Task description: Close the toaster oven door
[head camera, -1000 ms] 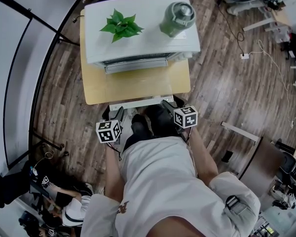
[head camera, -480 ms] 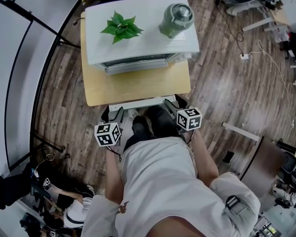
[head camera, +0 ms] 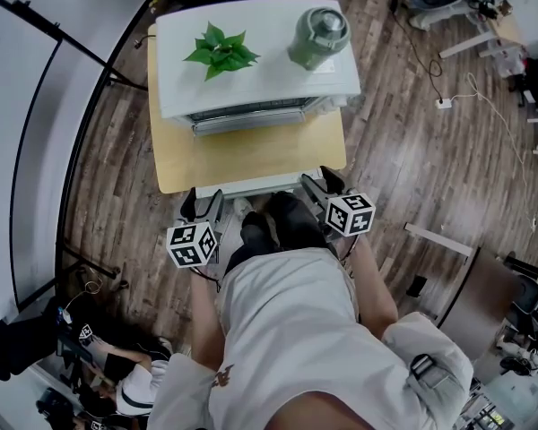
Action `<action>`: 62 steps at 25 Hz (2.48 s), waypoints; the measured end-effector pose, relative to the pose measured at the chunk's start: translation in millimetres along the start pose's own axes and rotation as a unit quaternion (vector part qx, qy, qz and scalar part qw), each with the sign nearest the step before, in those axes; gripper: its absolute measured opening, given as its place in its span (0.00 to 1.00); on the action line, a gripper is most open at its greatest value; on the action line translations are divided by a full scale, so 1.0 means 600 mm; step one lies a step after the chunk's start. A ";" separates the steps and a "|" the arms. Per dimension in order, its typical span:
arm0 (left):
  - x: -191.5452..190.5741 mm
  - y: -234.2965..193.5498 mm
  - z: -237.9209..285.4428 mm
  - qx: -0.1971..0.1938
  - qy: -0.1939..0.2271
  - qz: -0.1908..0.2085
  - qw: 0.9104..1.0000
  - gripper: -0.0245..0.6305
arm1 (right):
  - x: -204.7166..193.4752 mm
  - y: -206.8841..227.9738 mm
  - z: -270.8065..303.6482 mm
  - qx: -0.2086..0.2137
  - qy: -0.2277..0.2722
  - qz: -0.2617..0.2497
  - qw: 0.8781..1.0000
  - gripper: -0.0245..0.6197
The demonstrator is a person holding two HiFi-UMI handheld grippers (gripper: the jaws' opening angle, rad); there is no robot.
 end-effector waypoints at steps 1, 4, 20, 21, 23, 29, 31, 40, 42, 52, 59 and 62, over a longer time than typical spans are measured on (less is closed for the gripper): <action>0.004 0.001 -0.001 0.000 0.004 0.002 1.000 0.48 | 0.003 0.000 -0.001 0.001 0.004 0.003 1.000 0.44; 0.015 0.005 -0.005 0.001 0.015 0.010 1.000 0.49 | 0.012 -0.002 -0.005 0.003 0.016 0.011 1.000 0.44; 0.060 0.056 -0.058 -0.010 0.072 0.133 0.988 0.41 | 0.059 -0.006 -0.012 0.005 0.061 0.038 0.997 0.44; 0.060 0.064 -0.060 -0.017 0.071 0.147 0.986 0.40 | 0.061 -0.006 -0.013 0.004 0.063 0.038 0.997 0.44; 0.058 0.078 -0.057 -0.029 0.065 0.176 0.982 0.39 | 0.064 -0.006 -0.012 0.004 0.067 0.040 0.997 0.44; 0.046 0.102 -0.037 -0.052 0.037 0.226 0.972 0.36 | 0.079 -0.007 -0.013 0.004 0.082 0.048 0.995 0.44; 0.043 0.103 -0.030 -0.054 0.031 0.231 0.971 0.35 | 0.084 -0.009 -0.012 0.004 0.086 0.048 0.995 0.44; 0.042 0.096 -0.007 -0.047 0.012 0.245 0.968 0.34 | 0.094 -0.011 -0.012 0.002 0.093 0.050 0.994 0.44; 0.042 0.097 -0.002 -0.047 0.009 0.248 0.968 0.34 | 0.098 -0.010 -0.012 0.002 0.095 0.050 0.994 0.44; 0.062 0.103 0.004 -0.055 0.012 0.250 0.967 0.33 | 0.121 -0.011 -0.010 -0.004 0.105 0.028 0.994 0.44; 0.090 0.107 0.006 -0.052 0.030 0.247 0.967 0.33 | 0.150 -0.024 -0.021 -0.020 0.109 -0.070 0.991 0.40; 0.103 0.108 0.007 -0.053 0.035 0.246 0.967 0.33 | 0.159 -0.030 -0.026 -0.023 0.111 -0.100 0.989 0.40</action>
Point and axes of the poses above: the fingertips, and each gripper's own axes: z forward along the fingers, y to its right, x out of its top, the point moved 8 cm from there along -z, backward along the fingers, and after that the axes turned 4 degrees about -z, right-handed, at the moved point
